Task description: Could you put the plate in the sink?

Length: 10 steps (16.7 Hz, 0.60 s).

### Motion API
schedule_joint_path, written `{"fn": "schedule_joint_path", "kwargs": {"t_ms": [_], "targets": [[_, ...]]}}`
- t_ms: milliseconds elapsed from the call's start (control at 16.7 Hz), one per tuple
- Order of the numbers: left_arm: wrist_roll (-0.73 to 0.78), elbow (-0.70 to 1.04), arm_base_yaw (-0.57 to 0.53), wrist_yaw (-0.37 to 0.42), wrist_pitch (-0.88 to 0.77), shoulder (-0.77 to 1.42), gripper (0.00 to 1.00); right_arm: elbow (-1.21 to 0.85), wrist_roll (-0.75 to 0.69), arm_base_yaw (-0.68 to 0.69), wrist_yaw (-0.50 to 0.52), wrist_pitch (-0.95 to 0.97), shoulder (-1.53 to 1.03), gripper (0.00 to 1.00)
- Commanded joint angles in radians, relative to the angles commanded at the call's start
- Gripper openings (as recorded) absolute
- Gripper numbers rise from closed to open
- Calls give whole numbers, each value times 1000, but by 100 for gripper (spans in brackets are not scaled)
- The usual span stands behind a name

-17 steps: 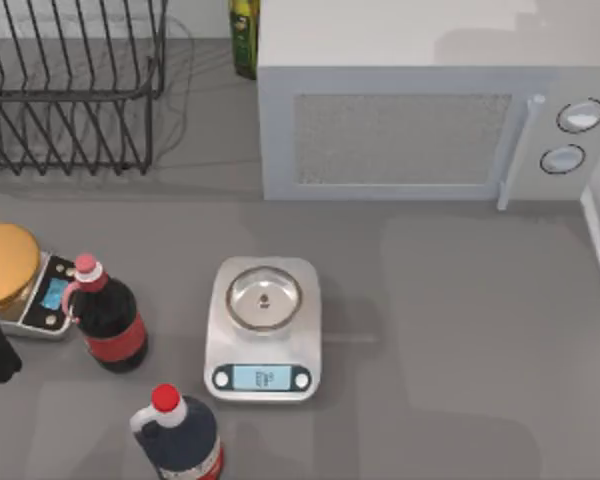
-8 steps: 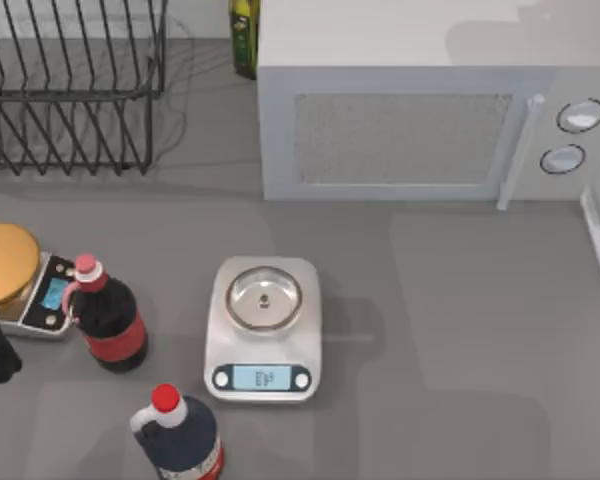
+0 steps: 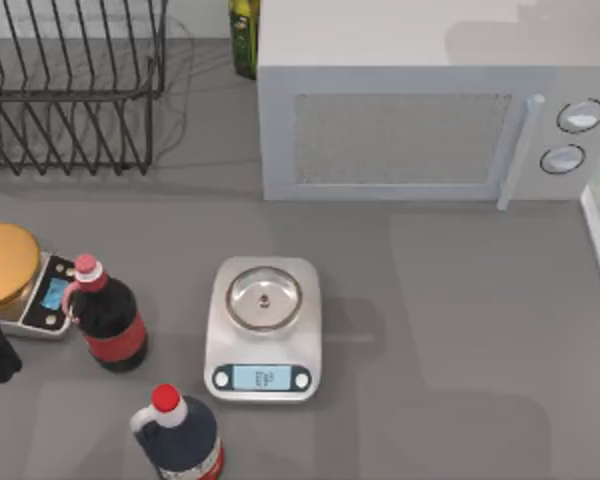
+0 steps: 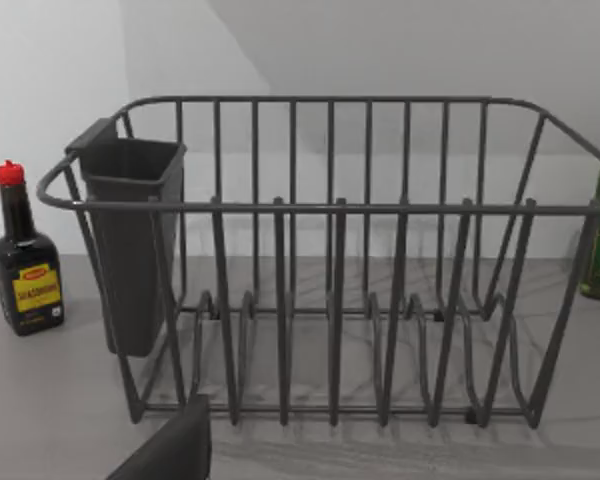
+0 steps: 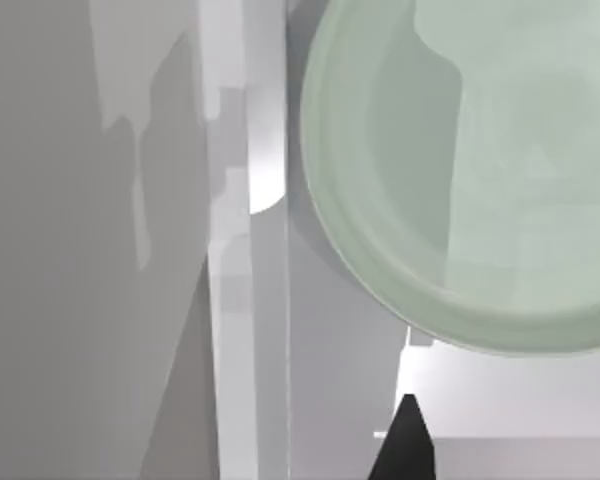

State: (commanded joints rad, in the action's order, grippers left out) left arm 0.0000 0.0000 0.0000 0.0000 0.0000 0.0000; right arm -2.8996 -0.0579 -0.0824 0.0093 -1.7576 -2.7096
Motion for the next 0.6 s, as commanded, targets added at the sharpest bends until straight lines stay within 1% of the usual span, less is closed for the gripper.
{"fn": "schedule_joint_path", "kwargs": {"t_ms": [240,300,600], "targets": [[0,0,0,0,0,0,100,0,0,0,0,0,0,98],[0,0,0,0,0,0,100,0,0,0,0,0,0,100],[0,0,0,0,0,0,100,0,0,0,0,0,0,100]]}}
